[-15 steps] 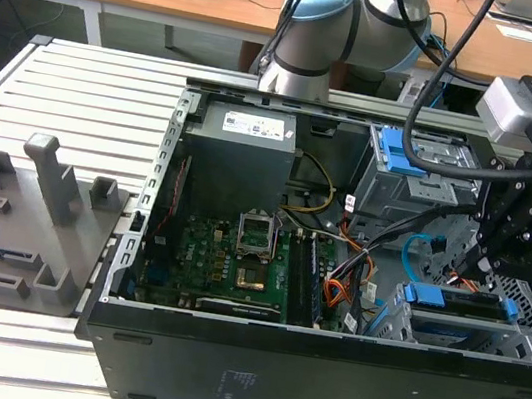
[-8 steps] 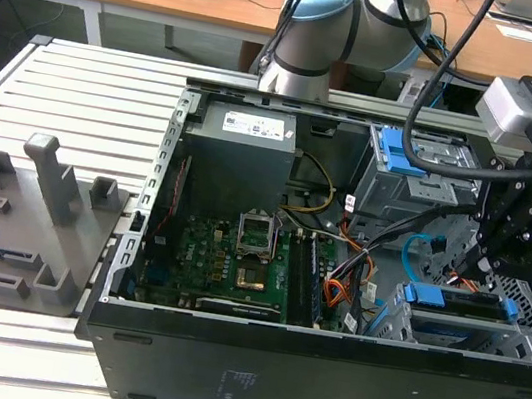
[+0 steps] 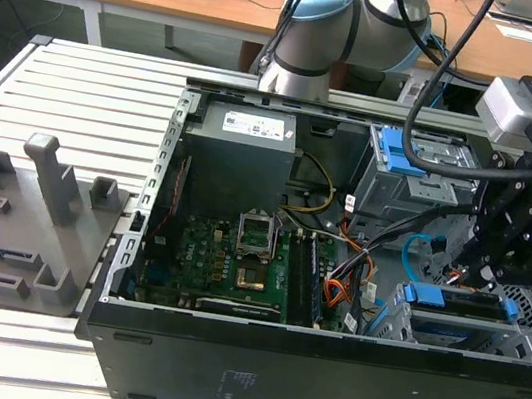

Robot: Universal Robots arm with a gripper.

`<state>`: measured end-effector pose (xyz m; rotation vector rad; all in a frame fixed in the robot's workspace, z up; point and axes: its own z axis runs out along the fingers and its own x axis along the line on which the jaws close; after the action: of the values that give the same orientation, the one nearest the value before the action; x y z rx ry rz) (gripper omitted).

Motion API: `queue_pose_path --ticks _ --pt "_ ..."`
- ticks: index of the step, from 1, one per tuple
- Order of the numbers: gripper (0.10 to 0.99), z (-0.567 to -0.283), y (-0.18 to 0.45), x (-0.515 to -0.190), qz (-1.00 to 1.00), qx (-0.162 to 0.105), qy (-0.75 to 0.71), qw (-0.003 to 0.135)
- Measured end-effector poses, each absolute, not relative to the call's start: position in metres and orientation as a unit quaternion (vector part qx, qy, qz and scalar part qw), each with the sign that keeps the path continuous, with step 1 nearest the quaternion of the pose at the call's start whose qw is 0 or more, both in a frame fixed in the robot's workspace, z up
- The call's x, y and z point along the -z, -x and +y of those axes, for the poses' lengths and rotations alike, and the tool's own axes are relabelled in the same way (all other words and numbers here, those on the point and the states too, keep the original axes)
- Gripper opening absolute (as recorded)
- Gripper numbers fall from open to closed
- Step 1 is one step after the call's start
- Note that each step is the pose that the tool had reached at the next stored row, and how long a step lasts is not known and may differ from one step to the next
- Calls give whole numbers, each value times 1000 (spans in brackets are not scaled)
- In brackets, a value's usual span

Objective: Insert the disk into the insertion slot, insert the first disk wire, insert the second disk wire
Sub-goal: 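Insert the second disk wire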

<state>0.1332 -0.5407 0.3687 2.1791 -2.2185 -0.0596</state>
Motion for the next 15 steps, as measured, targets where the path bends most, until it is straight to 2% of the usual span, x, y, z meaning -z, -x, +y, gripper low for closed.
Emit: queue_pose_path --ticks 6,15 --pt "302 -522 -133 -369 -713 19 -701 16" --pt "302 -522 -133 -369 -628 17 -777 18"
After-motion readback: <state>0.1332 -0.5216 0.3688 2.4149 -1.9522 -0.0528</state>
